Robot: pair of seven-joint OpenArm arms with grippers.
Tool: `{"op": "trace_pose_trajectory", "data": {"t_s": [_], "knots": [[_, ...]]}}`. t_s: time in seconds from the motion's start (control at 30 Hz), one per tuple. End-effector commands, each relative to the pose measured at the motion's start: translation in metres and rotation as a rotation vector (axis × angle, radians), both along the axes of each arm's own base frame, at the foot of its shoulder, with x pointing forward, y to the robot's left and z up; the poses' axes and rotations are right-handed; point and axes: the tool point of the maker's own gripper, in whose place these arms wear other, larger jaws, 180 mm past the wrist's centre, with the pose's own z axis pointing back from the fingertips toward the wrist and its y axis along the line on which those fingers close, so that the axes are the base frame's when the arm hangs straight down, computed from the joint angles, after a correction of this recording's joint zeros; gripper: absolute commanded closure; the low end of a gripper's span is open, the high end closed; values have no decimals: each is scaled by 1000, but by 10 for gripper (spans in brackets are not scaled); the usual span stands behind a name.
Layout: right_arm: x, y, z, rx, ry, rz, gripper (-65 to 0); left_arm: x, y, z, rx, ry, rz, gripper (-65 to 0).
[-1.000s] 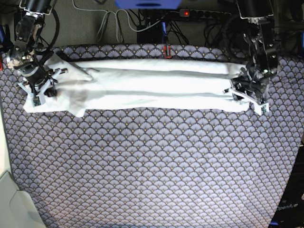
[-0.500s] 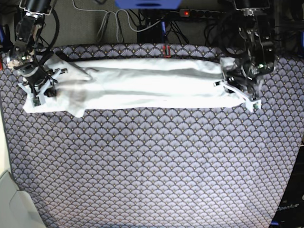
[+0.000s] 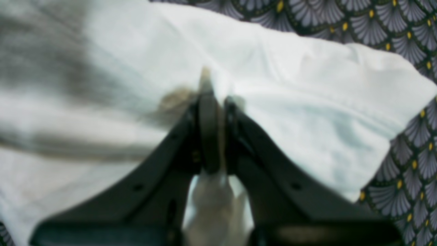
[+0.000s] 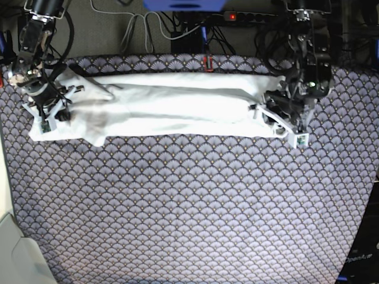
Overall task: Fold the T-shirt properly
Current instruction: 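Lift the shirt end with the left gripper and fold it toward the right gripper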
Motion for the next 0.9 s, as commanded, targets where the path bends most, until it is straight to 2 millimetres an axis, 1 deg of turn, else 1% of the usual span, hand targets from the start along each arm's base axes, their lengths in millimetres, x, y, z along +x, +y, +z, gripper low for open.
{"op": "trace_pose_trajectory", "data": {"t_s": [0.0, 0.03, 0.07, 0.1, 0.13, 0.2, 0.23, 0.33, 0.37, 0.43, 0.53, 0.63, 0.67, 0.73, 0.8, 0.87], "knots": [[0, 2, 0, -4, 13, 22, -1, 4, -12, 8, -37, -29, -13, -133], [0, 2, 0, -4, 13, 22, -1, 4, -14, 8, -45, -28, -12, -120], [0, 2, 0, -4, 13, 22, -1, 4, -19, 7, -55, -27, -13, -84], [0, 2, 0, -4, 13, 22, -1, 3, -23, 7, -68, -25, -8, -21], [0, 2, 0, -4, 13, 22, -1, 3, -28, 6, -83, -23, -4, 0], [0, 2, 0, -4, 13, 22, -1, 3, -37, 6, -110, -23, 1, -15], [0, 2, 0, -4, 13, 22, -1, 3, -42, 6, -123, -23, 2, -5], [0, 2, 0, -4, 13, 22, -1, 5, -58, 9, -166, -30, 3, -5], [0, 2, 0, -4, 13, 22, -1, 6, -66, 10, -183, -32, -5, -5], [0, 2, 0, -4, 13, 22, -1, 5, -91, 12, -209, -30, -55, -5], [0, 2, 0, -4, 13, 22, -1, 3, -132, 25, -252, -54, -145, -5], [0, 2, 0, -4, 13, 22, -1, 3, -162, 39, -296, -81, -188, -5], [0, 2, 0, -4, 13, 22, -1, 6, -167, 46, -307, -96, -194, -5], [0, 1, 0, -9, 13, 23, -1, 8, -169, 54, -315, -117, -195, -5], [1, -1, 1, -17, 14, 29, -1, 10, -163, 57, -308, -123, -171, -5], [1, 1, 1, -17, 16, 38, -1, 10, -144, 55, -272, -117, -130, -5]]}}
